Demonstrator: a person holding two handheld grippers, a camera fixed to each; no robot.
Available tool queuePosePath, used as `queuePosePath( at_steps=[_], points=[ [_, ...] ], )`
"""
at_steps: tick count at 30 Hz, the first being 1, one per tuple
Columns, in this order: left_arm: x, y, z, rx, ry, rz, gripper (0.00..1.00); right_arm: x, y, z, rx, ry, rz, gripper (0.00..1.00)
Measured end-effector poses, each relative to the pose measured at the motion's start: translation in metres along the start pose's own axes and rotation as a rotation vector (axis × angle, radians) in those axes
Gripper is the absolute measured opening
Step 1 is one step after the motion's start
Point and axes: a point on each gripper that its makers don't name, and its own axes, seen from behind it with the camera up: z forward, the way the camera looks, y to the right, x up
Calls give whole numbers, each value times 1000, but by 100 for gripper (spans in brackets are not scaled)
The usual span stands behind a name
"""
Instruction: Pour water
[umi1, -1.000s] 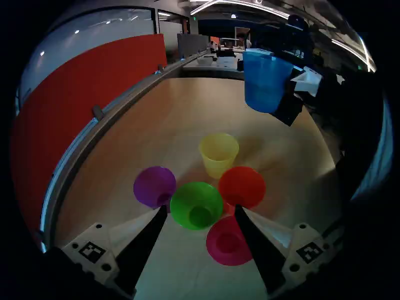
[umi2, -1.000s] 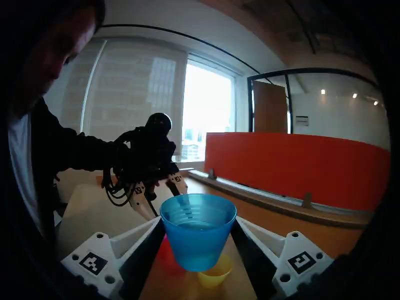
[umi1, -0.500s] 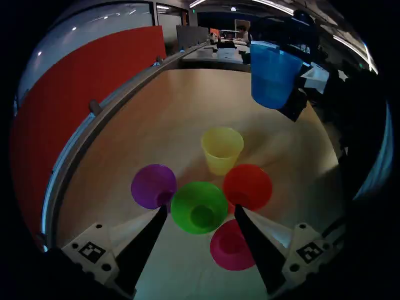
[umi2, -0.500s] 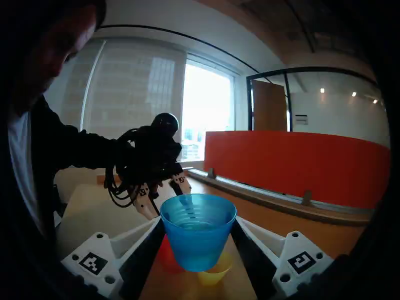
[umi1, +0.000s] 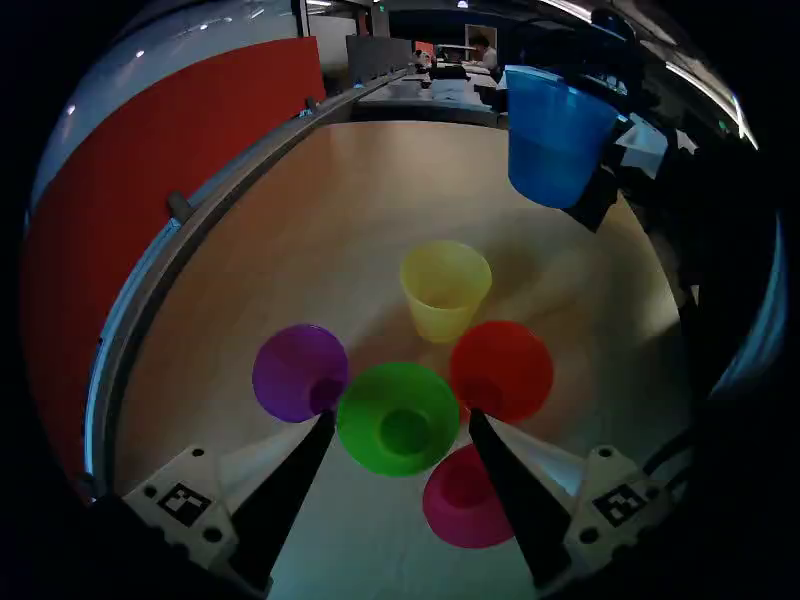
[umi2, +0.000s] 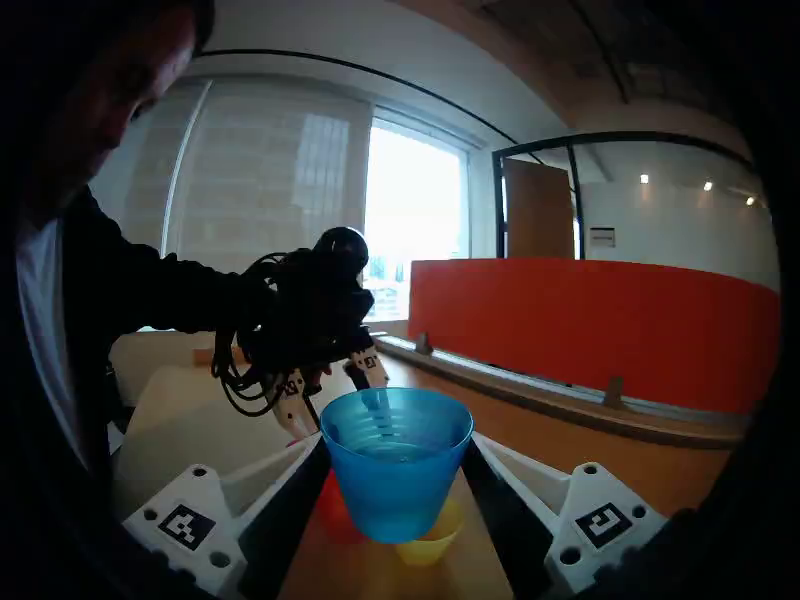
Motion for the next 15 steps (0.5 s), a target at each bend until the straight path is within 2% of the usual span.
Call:
queuePosePath(
  at_steps=[15],
  points=[
    [-6,0,5,-2,-28,-23,100,-3,1,0,-3,-6,-1,89]
  ],
)
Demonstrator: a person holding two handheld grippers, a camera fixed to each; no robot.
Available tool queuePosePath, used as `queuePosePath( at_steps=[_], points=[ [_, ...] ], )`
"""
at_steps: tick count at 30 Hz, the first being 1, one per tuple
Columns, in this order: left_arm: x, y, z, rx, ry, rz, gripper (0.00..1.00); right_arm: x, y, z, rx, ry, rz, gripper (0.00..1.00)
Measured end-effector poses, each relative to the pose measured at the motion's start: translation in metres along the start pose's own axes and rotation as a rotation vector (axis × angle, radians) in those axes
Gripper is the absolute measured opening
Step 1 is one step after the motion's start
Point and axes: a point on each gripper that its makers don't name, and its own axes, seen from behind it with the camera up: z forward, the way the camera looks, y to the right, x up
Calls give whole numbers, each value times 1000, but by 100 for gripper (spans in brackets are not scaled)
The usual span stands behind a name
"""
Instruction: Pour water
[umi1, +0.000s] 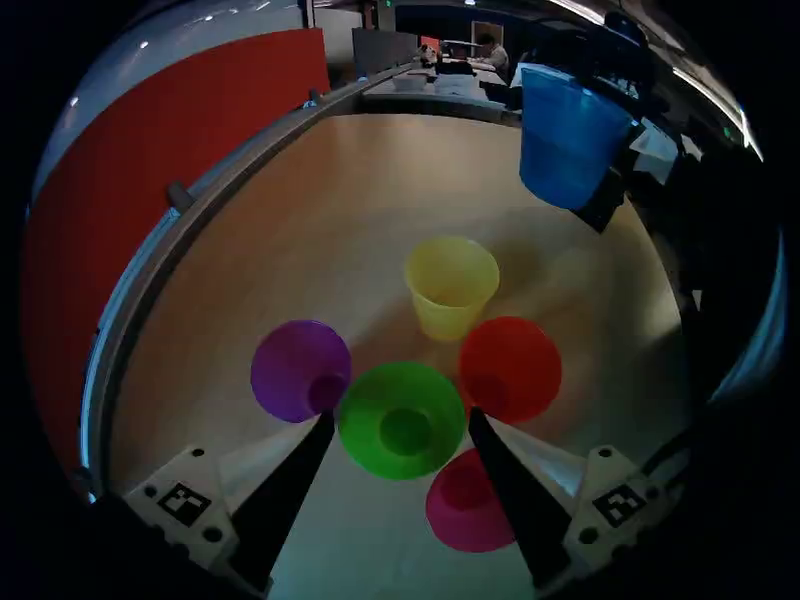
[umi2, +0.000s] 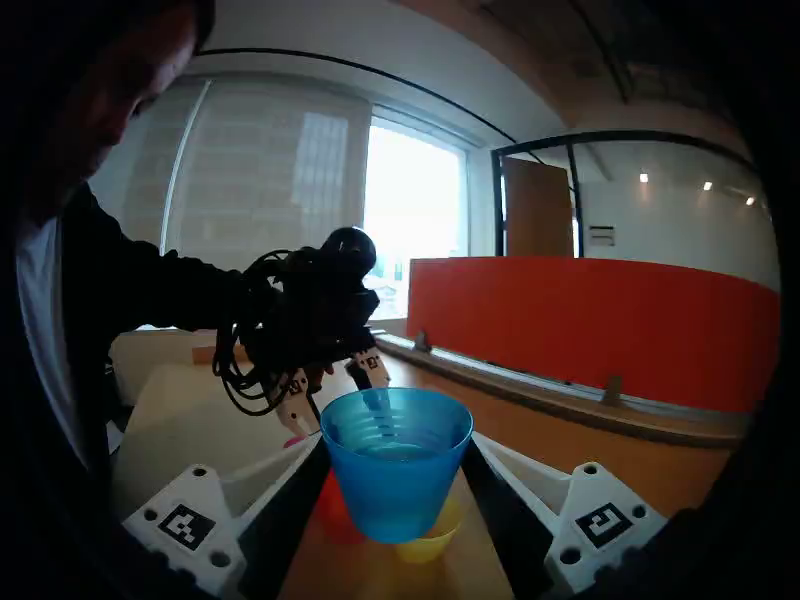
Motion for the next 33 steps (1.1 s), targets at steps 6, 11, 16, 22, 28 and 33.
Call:
queuePosePath(
  at_steps=[6,11,16,22,28,33],
  points=[
    [-3,2,5,-1,-10,-4,100,-2,0,1,-1,-2,-1,89],
    [-4,1,9,-1,-11,-5,100,-3,0,1,-2,-3,1,89],
    [-2,1,12,-6,-7,-9,100,-3,1,1,-4,-6,2,89],
    [1,1,16,-11,-3,-15,100,-4,2,2,-3,-6,2,89],
    [-6,2,19,-9,-28,-3,100,-4,3,1,-6,-7,2,89],
    [-13,5,23,-7,-44,11,100,-6,4,0,-8,-6,3,89]
  ],
)
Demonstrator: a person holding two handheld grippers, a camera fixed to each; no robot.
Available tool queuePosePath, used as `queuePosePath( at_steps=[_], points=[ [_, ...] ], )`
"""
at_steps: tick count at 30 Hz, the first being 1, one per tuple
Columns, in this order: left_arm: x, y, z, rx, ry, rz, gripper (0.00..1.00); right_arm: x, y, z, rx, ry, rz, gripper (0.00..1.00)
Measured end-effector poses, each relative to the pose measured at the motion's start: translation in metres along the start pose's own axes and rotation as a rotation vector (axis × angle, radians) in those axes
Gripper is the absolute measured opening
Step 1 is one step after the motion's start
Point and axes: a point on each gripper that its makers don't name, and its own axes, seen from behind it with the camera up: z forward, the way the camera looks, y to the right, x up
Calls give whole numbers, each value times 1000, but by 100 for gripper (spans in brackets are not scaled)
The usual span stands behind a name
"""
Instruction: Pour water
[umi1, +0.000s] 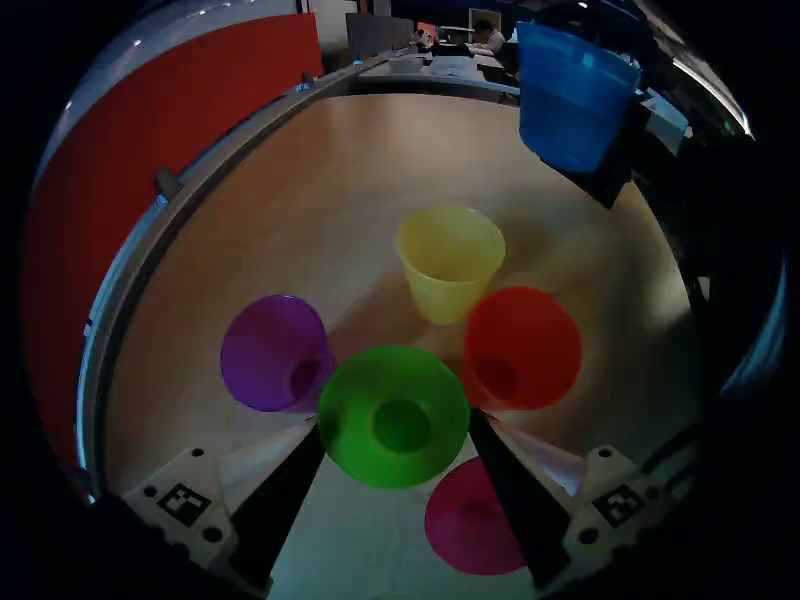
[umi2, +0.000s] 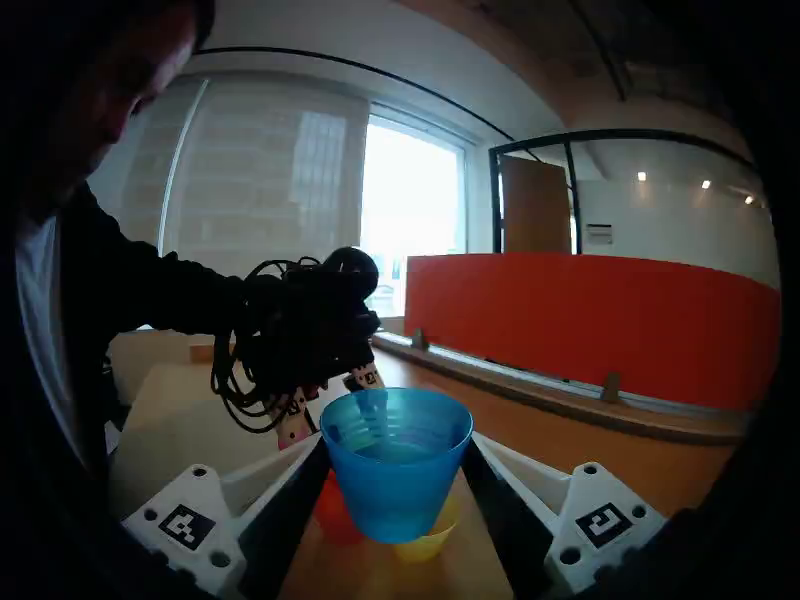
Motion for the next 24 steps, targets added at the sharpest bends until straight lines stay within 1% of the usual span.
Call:
queuePosePath(
  at_steps=[5,10,13,19,24],
  points=[
    [1,-1,0,-2,16,-14,100,-2,0,1,0,-3,1,89],
    [3,-1,-1,-1,33,-18,100,-1,1,2,-3,-4,1,89],
    [4,0,-1,-3,40,-24,98,0,1,3,-2,-3,1,89],
    [5,-2,1,5,51,-31,89,0,-2,4,0,-6,-5,89],
    [5,-2,1,5,56,-34,88,1,-2,4,-1,-11,-9,89]
  ],
)
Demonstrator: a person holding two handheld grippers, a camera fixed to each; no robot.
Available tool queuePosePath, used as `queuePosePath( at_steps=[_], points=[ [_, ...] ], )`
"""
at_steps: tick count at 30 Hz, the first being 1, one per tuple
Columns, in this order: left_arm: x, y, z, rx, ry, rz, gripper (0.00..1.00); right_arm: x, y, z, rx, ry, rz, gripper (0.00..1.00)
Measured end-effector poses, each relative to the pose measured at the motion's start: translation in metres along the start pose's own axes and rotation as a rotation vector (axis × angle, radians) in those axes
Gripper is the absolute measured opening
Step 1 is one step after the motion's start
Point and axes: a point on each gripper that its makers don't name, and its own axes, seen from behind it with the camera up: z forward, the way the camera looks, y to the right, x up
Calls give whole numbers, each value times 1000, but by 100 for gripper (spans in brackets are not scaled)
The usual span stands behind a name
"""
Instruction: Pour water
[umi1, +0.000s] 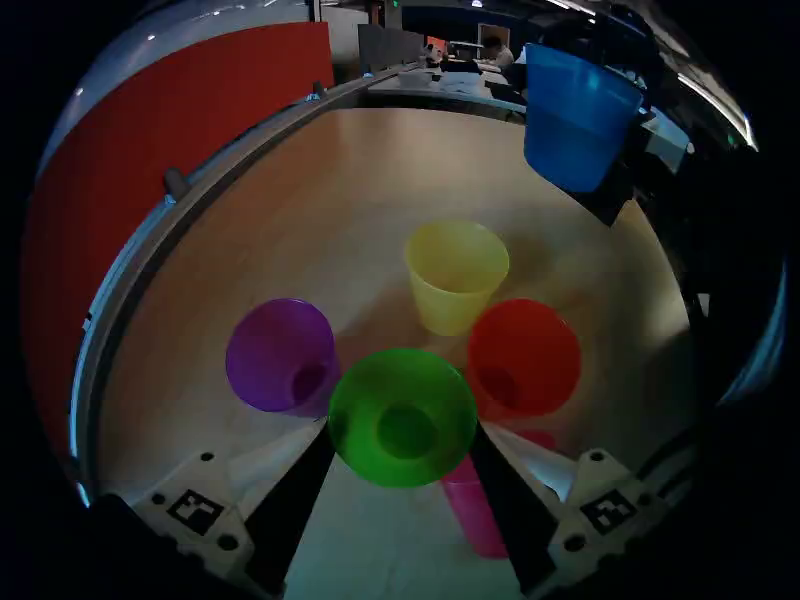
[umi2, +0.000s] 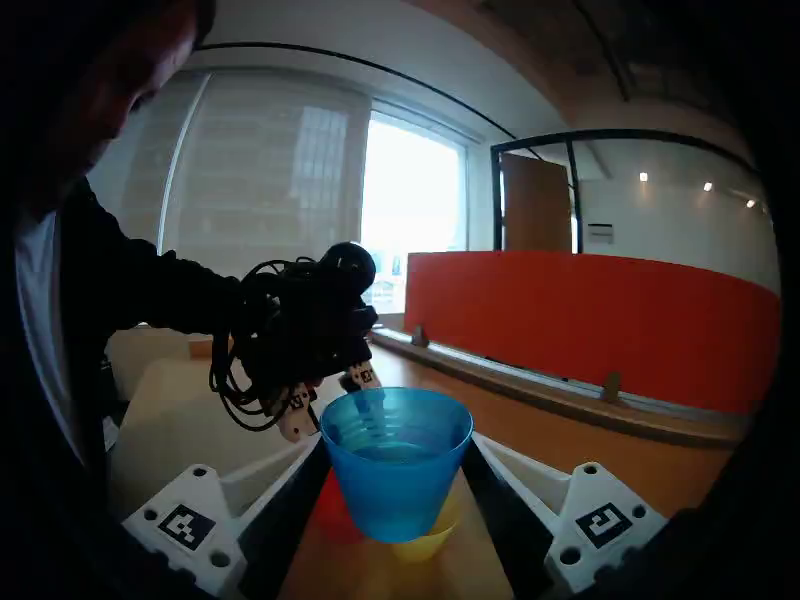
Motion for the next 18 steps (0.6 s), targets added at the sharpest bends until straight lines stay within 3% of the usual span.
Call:
queuePosePath(
  at_steps=[18],
  points=[
    [-1,-1,-4,8,7,3,87,1,0,0,2,3,0,89]
  ],
)
